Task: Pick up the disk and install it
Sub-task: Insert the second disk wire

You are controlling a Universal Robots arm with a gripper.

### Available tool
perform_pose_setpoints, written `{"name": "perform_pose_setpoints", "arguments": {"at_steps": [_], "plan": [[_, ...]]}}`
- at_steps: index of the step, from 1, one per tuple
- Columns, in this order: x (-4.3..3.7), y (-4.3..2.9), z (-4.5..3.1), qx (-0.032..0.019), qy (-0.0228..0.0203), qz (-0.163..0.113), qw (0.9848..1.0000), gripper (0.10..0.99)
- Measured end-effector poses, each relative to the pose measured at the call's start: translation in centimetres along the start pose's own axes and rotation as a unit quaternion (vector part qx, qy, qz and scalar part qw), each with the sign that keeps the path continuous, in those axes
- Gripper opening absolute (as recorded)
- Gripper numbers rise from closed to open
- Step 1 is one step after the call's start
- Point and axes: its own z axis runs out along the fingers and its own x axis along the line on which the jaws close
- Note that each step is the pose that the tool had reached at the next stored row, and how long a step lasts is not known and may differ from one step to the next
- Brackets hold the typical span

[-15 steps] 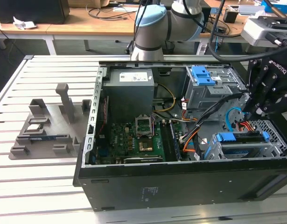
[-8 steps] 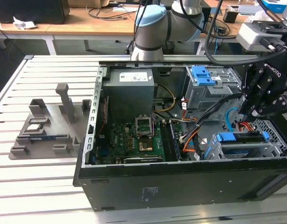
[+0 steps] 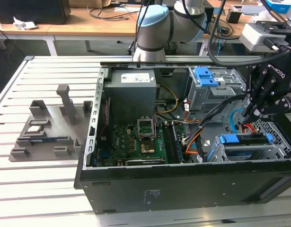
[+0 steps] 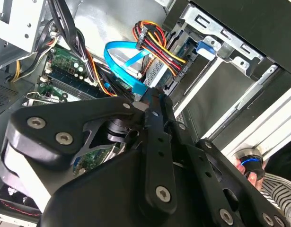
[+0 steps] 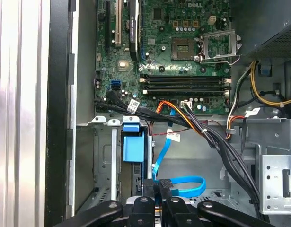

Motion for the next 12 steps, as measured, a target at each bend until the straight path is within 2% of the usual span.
{"name": "perform_pose_setpoints", "arguments": {"at_steps": [2, 4, 6, 8, 12], "plan": [[0.18, 0.00, 0.03, 0.0000, 0.0005, 0.000, 1.0000, 0.161], [1.01, -0.01, 0.14, 0.0000, 0.0044, 0.000, 1.0000, 0.161], [1.43, -0.02, 0.31, 0.0000, 0.0069, 0.000, 1.0000, 0.161], [1.47, -0.03, 0.51, 0.0001, 0.0100, 0.001, 0.9999, 0.161], [1.45, -0.10, 1.58, -0.0001, 0.0104, 0.001, 0.9999, 0.161]]}}
